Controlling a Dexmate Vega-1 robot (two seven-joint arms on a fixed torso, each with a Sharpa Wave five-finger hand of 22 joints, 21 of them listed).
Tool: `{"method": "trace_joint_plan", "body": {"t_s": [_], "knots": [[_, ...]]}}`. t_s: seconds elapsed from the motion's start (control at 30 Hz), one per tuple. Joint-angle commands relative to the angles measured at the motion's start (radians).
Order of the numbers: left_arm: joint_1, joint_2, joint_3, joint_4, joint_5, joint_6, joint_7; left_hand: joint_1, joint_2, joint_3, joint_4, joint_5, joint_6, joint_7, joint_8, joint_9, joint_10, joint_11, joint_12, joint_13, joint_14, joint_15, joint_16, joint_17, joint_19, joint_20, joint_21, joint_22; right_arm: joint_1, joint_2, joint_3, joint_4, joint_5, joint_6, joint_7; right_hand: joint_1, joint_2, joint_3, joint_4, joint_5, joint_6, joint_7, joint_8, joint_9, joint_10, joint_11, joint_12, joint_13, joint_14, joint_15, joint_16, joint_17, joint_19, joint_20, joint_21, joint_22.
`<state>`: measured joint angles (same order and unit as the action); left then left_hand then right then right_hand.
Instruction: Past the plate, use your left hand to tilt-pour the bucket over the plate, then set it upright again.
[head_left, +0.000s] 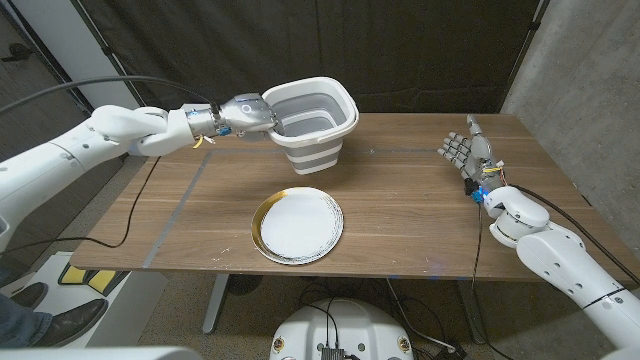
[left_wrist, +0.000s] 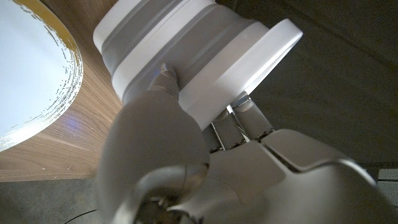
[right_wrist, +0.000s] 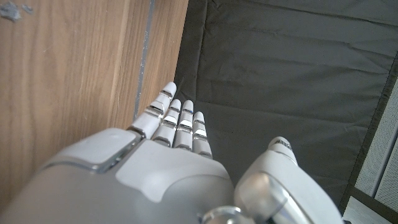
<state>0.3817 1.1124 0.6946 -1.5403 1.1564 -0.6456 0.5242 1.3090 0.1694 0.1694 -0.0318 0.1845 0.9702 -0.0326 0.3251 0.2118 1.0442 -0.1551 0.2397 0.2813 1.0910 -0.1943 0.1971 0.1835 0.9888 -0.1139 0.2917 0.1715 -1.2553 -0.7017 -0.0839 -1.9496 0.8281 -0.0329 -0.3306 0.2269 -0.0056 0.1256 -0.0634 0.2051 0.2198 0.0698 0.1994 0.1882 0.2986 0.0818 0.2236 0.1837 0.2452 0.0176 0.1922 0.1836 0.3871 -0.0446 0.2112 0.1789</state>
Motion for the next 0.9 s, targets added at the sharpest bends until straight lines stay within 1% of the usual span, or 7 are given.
{"method": "trace_joint_plan", "body": {"t_s": [0.03,0.3,0.57,0.77,0.9], "knots": [[0.099,0.071,-0.078,-0.059,-0.016,0.058,-0.011,0.003,-0.003,0.01,0.005,0.006,0.01,0.001,0.0,0.002,0.005,-0.001,-0.004,0.005,0.0,-0.021,-0.001,0.002,-0.001,0.002,-0.002,0.003,0.004,0.009,-0.014,0.004,-0.014,0.012,0.004,0.005,0.009,-0.005,0.001,0.007,0.005,0.001,-0.001,0.002,0.009,0.0,0.0,0.002,0.009,0.004,-0.002,0.002,0.007,-0.017,-0.004,0.005],[0.135,0.111,-0.11,-0.109,0.021,0.087,-0.011,0.003,-0.005,0.014,0.006,0.006,0.013,0.001,0.0,0.002,0.006,-0.002,-0.005,0.008,0.004,-0.021,-0.001,0.003,0.0,0.003,-0.004,0.003,-0.014,0.01,-0.008,-0.005,-0.019,0.027,0.002,0.005,0.01,-0.006,0.0,0.007,0.005,0.002,-0.001,0.002,0.01,-0.001,0.0,0.002,0.01,0.003,-0.002,0.002,0.008,-0.017,-0.004,0.005],[0.157,0.133,-0.135,-0.161,0.046,0.111,-0.04,0.003,-0.008,0.017,0.008,0.005,0.016,0.0,0.001,0.001,0.01,-0.001,-0.005,0.011,0.006,-0.021,-0.001,0.003,0.002,0.003,-0.007,0.003,-0.027,0.017,-0.002,0.002,-0.021,0.051,0.014,0.005,0.01,-0.006,0.0,0.006,0.005,0.001,-0.001,0.002,0.009,-0.002,-0.001,0.002,0.009,0.005,-0.003,0.002,0.009,-0.017,-0.005,0.005],[0.162,0.15,-0.153,-0.197,0.063,0.115,-0.07,0.002,-0.009,0.02,0.009,0.005,0.018,-0.002,0.001,0.001,0.012,-0.004,-0.006,0.014,0.007,-0.021,-0.001,0.003,0.003,0.003,-0.009,0.003,-0.032,0.028,-0.002,0.016,-0.025,0.079,0.028,0.006,0.01,-0.007,0.0,0.006,0.005,0.002,-0.002,0.002,0.01,-0.002,-0.002,0.002,0.01,0.004,-0.003,0.002,0.009,-0.017,-0.005,0.005],[0.157,0.149,-0.157,-0.212,0.093,0.121,-0.076,0.002,-0.01,0.021,0.01,0.004,0.02,0.002,0.001,0.001,0.014,-0.004,-0.006,0.015,0.009,-0.021,-0.001,0.003,0.003,0.003,-0.011,0.003,-0.035,0.036,-0.003,0.027,-0.029,0.102,0.042,0.006,0.01,-0.007,0.0,0.006,0.006,0.001,-0.001,0.002,0.011,-0.003,-0.002,0.002,0.01,0.004,-0.003,0.002,0.009,-0.016,-0.005,0.005]]}}
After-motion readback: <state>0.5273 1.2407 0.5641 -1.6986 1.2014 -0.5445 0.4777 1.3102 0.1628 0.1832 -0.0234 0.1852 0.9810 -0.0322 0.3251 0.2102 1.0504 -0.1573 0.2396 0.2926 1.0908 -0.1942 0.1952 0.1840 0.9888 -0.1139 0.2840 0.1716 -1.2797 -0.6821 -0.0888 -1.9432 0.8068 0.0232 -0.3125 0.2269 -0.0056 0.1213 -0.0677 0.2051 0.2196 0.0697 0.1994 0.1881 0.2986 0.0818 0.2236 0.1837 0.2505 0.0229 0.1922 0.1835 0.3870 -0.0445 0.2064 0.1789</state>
